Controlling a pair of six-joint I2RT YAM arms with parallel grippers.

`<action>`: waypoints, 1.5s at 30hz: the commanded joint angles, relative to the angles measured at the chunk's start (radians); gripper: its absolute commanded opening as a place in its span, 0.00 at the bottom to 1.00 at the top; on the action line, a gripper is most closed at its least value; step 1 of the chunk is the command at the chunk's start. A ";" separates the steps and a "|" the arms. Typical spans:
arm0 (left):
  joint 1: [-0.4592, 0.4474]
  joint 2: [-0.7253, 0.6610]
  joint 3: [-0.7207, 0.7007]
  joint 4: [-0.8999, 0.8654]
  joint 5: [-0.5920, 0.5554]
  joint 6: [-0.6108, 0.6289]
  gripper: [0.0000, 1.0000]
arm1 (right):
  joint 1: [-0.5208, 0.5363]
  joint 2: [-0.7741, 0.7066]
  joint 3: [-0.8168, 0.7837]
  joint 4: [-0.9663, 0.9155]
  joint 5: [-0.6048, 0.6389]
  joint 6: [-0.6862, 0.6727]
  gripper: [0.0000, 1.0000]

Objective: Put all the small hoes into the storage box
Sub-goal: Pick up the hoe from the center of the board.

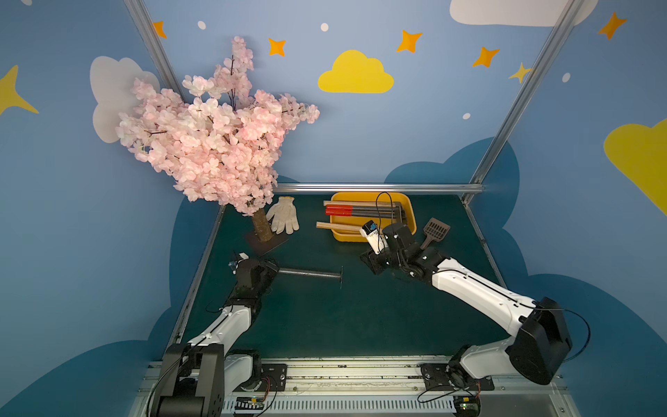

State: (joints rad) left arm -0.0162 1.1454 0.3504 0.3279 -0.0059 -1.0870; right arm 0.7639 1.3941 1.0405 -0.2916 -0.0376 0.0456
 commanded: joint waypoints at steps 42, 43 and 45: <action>-0.050 0.100 0.133 -0.089 -0.022 -0.328 0.03 | 0.189 0.045 -0.113 0.267 0.306 0.028 0.38; -0.050 0.113 0.137 -0.081 -0.012 -0.328 0.03 | 0.189 0.040 -0.117 0.265 0.306 0.029 0.38; -0.050 0.138 0.133 -0.057 0.004 -0.339 0.03 | 0.192 0.030 -0.119 0.258 0.311 0.030 0.38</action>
State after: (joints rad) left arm -0.0700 1.2697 0.4496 0.1741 -0.0559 -1.3796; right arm 0.9478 1.4597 0.9321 -0.0235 0.2592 0.0559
